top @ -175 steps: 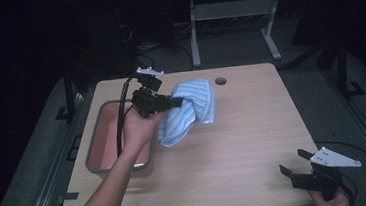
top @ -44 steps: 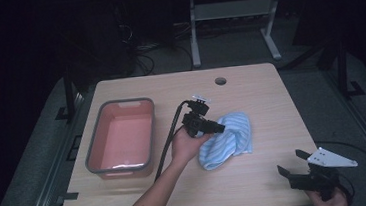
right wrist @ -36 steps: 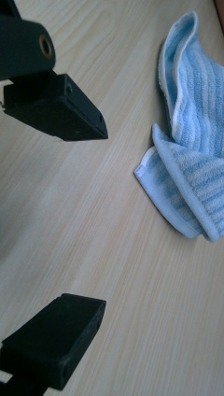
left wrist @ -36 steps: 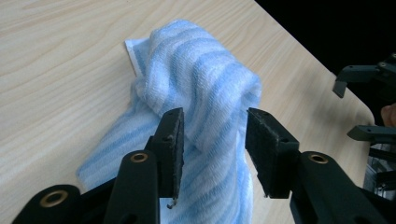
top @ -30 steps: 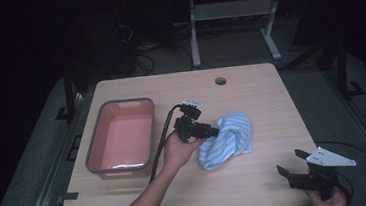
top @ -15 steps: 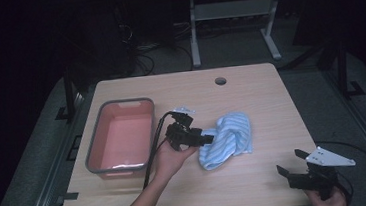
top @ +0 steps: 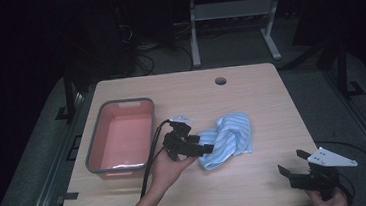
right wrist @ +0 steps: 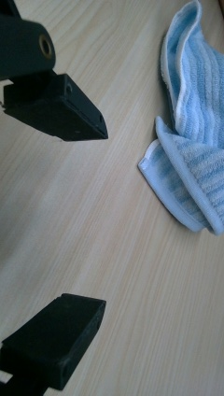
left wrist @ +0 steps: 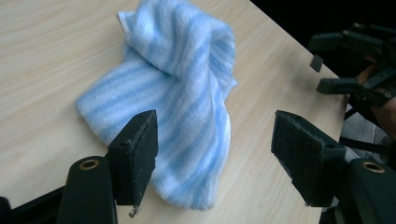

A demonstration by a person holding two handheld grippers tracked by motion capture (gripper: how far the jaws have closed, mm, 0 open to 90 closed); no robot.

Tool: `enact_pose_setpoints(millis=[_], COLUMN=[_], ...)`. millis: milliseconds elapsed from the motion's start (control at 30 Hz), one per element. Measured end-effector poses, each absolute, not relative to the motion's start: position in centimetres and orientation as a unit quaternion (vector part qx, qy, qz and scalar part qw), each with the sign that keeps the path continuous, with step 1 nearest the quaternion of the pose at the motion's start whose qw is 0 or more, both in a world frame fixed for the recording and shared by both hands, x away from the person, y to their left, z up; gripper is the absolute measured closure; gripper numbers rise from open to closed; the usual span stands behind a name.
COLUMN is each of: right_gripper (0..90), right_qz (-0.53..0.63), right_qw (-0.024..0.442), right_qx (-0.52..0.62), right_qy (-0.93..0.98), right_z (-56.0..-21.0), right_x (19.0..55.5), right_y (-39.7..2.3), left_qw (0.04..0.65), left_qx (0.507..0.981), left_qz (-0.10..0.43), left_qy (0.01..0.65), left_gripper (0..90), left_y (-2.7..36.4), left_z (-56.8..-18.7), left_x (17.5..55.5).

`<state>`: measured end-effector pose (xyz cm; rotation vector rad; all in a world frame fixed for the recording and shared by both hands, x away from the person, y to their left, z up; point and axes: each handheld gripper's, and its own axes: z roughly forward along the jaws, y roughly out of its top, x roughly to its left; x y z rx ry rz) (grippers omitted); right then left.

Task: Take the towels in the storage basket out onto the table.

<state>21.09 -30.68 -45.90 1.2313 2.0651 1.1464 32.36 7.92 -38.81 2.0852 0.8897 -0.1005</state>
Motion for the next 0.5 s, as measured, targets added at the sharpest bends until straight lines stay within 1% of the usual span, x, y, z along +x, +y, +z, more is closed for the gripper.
enact_pose_setpoints(millis=[167,500], right_gripper=[14.6,14.6], right_qz=[0.416,0.415], right_qw=[0.238,0.238], right_qx=[0.448,0.448], right_qy=[0.755,0.755], right_z=[-45.9,-46.0], right_x=[21.1,21.1], right_y=[-30.7,-30.6], left_qw=[0.417,0.407], left_qx=[0.836,0.844], left_qz=[-0.042,-0.024], left_qy=[0.355,0.347], left_gripper=[30.6,30.1], left_y=[8.2,8.9], left_z=[-39.2,-39.9], left_x=[31.8,30.1])
